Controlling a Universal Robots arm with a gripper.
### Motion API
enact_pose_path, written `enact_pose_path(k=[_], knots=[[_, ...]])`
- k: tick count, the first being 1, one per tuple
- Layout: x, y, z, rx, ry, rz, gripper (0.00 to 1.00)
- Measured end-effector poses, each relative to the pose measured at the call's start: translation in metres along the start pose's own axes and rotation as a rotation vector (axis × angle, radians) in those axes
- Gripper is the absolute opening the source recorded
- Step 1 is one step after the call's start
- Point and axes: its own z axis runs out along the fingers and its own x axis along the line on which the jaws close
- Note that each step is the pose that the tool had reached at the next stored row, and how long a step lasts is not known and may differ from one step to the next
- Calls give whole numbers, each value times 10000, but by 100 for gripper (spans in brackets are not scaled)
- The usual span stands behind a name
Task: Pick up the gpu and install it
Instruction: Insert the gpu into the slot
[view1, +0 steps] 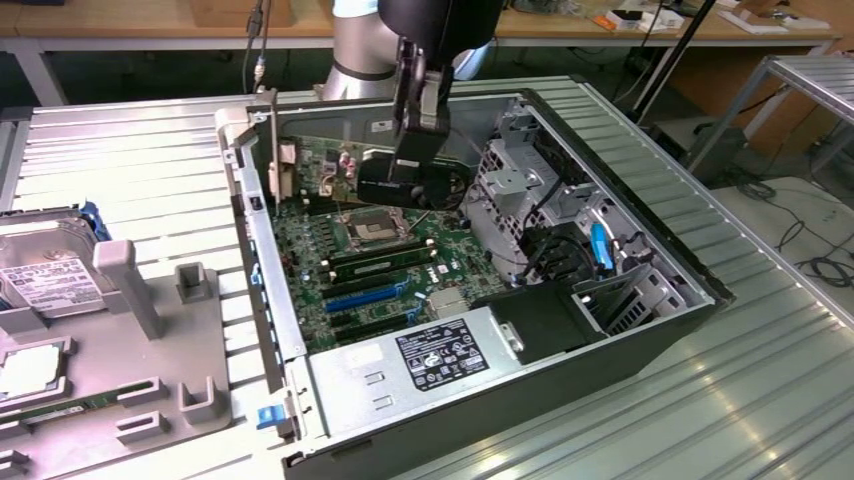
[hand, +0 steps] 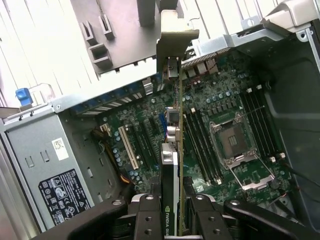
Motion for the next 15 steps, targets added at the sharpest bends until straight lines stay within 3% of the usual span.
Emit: enact_pose_path(k=[8, 15], knots=[[0, 0, 0, -11, 16, -493, 27], [0, 0, 0, -28, 44, -1388, 27]])
